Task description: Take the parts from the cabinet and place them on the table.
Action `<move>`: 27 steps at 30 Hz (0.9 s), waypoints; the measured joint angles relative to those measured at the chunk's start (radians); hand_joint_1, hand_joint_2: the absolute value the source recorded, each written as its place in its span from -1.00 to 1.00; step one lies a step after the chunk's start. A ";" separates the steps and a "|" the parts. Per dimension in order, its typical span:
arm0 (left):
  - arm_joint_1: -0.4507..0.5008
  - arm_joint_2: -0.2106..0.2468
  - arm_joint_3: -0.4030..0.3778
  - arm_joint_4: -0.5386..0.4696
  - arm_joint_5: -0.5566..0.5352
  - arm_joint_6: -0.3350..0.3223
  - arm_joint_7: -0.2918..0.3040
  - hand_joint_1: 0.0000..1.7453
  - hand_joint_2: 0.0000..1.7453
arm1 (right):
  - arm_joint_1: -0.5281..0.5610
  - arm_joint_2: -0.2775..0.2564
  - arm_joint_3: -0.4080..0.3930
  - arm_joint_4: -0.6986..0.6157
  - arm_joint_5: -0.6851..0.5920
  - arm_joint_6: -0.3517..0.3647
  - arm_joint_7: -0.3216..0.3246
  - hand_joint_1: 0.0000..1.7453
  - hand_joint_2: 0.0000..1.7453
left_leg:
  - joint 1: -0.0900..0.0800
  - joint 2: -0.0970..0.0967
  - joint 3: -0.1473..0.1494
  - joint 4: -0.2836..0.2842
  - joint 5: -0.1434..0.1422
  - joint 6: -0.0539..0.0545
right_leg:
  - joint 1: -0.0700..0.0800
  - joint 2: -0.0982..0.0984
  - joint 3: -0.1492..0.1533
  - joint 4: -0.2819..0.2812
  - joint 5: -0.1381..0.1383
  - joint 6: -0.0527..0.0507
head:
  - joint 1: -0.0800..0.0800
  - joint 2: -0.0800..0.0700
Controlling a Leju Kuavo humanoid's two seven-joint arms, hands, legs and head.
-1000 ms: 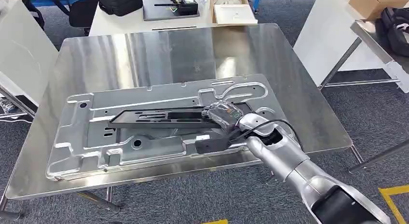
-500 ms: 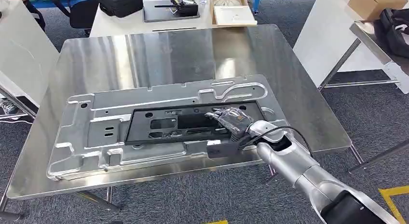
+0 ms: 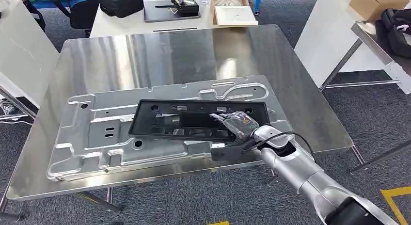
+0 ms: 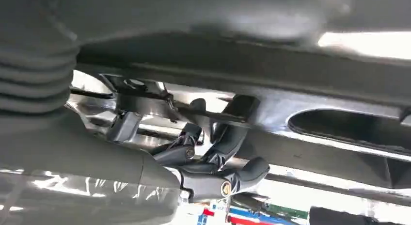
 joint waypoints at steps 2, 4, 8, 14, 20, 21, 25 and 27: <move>0.000 0.000 0.000 0.000 0.004 0.000 0.000 -1.00 -1.00 | 0.024 0.000 -0.017 -0.018 -0.016 -0.011 -0.001 -1.00 -1.00 | 0.000 0.000 0.000 0.000 0.000 0.000 | 0.000 0.000 0.000 0.000 0.000 0.000 | 0.000 0.000; 0.000 0.000 0.000 0.000 0.006 0.002 0.001 -1.00 -1.00 | 0.052 0.000 -0.043 -0.050 -0.049 -0.021 -0.008 -1.00 -1.00 | 0.000 0.000 0.000 0.000 0.000 0.000 | 0.000 0.000 0.000 0.000 0.000 0.000 | 0.000 0.000; 0.000 0.000 0.000 0.000 0.008 0.003 0.001 -1.00 -1.00 | 0.112 0.003 -0.130 -0.144 -0.131 -0.021 -0.037 -1.00 -1.00 | 0.000 0.000 -0.001 0.000 0.000 0.000 | 0.000 0.000 -0.001 0.000 0.000 0.000 | 0.000 0.000; 0.001 0.000 -0.002 0.000 0.011 0.005 0.001 -1.00 -1.00 | 0.200 0.024 -0.298 -0.333 -0.203 -0.020 -0.075 -1.00 -1.00 | 0.000 0.000 -0.001 -0.001 0.000 0.000 | 0.000 0.000 -0.001 0.000 -0.001 0.000 | 0.000 0.000; 0.001 0.000 -0.008 0.000 0.011 0.005 0.001 -1.00 -1.00 | 0.271 0.052 -0.452 -0.521 -0.228 -0.027 -0.109 -1.00 -1.00 | 0.000 0.000 -0.001 -0.001 0.000 0.000 | 0.000 0.000 -0.001 0.000 -0.001 0.000 | 0.000 0.000; 0.001 0.000 -0.008 0.000 0.011 0.005 0.002 -1.00 -1.00 | 0.280 0.057 -0.477 -0.554 -0.235 -0.027 -0.114 -1.00 -1.00 | 0.000 0.000 -0.001 -0.001 0.000 0.000 | 0.000 0.000 -0.001 0.000 -0.001 0.000 | 0.000 0.000; 0.001 -0.001 -0.009 0.000 0.011 0.005 0.002 -1.00 -1.00 | 0.311 0.077 -0.569 -0.667 -0.271 -0.027 -0.135 -1.00 -1.00 | 0.000 0.000 -0.001 -0.001 0.000 0.000 | 0.000 0.000 -0.001 0.000 -0.001 0.000 | 0.000 0.000; 0.001 -0.001 -0.009 0.000 0.012 0.005 0.002 -1.00 -1.00 | 0.323 0.086 -0.607 -0.715 -0.284 -0.026 -0.145 -1.00 -1.00 | 0.000 0.000 -0.001 -0.001 0.000 0.000 | 0.000 0.000 -0.001 0.000 -0.001 0.000 | 0.000 0.000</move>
